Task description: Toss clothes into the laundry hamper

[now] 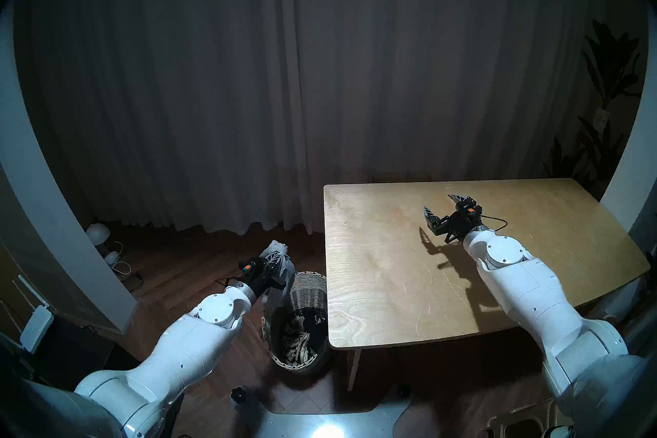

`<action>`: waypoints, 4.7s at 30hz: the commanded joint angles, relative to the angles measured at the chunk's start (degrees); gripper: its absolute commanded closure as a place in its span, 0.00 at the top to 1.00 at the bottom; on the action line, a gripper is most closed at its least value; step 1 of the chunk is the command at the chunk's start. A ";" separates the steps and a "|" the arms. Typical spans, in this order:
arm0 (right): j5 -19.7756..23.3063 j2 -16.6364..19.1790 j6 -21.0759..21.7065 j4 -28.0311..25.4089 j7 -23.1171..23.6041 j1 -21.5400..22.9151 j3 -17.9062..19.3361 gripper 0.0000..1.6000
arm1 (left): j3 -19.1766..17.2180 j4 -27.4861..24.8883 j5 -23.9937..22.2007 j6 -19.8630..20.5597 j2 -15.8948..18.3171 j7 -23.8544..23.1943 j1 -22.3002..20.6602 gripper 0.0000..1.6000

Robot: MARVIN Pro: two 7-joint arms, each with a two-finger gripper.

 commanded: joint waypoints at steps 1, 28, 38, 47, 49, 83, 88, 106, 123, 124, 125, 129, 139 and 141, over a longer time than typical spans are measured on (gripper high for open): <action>-0.51 1.26 -1.48 -1.65 0.12 0.42 0.45 1.00 | 3.73 3.36 6.38 0.74 5.73 -4.50 -5.73 0.00; 0.19 2.49 -1.80 -2.37 2.61 -3.05 0.68 1.00 | 17.44 16.55 33.08 6.43 1.40 -11.46 -18.75 0.00; 1.01 3.03 -1.58 -1.30 3.15 -3.59 1.40 1.00 | 18.81 17.35 37.47 10.87 -1.01 -13.74 -22.98 0.00; 1.93 3.14 -1.69 -1.82 3.33 -3.71 2.04 1.00 | 21.15 19.01 40.83 13.21 -4.18 -15.75 -27.85 0.00; 2.11 3.08 -1.63 -1.83 3.27 -3.80 2.11 1.00 | 21.76 19.71 41.59 13.54 -4.64 -16.12 -28.58 0.00; 4.18 3.00 -1.38 -2.73 0.69 -5.08 2.67 1.00 | 29.03 29.61 48.68 14.87 -11.78 -14.92 -31.70 0.30; 4.35 2.92 -1.41 -3.17 0.32 -5.23 2.59 1.00 | 29.69 30.54 49.34 14.41 -11.97 -14.43 -32.01 0.41; 4.45 2.04 -1.96 -6.30 -0.03 -4.62 1.90 1.00 | 19.06 26.93 40.22 13.18 -13.58 -8.85 -37.84 0.00; 3.42 1.32 -2.25 -10.56 -0.10 1.59 2.55 1.00 | 3.24 20.42 26.04 7.77 -3.14 1.62 -42.84 0.00; 3.11 0.76 -2.35 -11.25 -0.16 2.69 2.45 1.00 | 1.59 20.13 24.66 7.46 -2.56 2.70 -42.04 0.00; 3.02 0.49 -2.31 -11.56 -0.17 3.14 2.40 1.00 | 1.10 20.03 24.18 7.27 -2.46 3.02 -41.63 0.00; 2.45 -1.07 -2.36 -12.94 -0.33 5.13 2.17 1.00 | -1.19 19.50 21.85 6.31 -2.73 3.90 -39.58 0.00; 1.09 -5.42 -1.88 -14.87 -0.76 7.99 0.54 1.00 | -5.35 16.90 17.24 3.33 -3.47 5.73 -36.59 0.00; 0.55 -6.49 -1.82 -15.08 -1.12 8.56 -0.19 1.00 | -6.42 15.85 16.09 2.31 -3.50 6.39 -35.72 0.00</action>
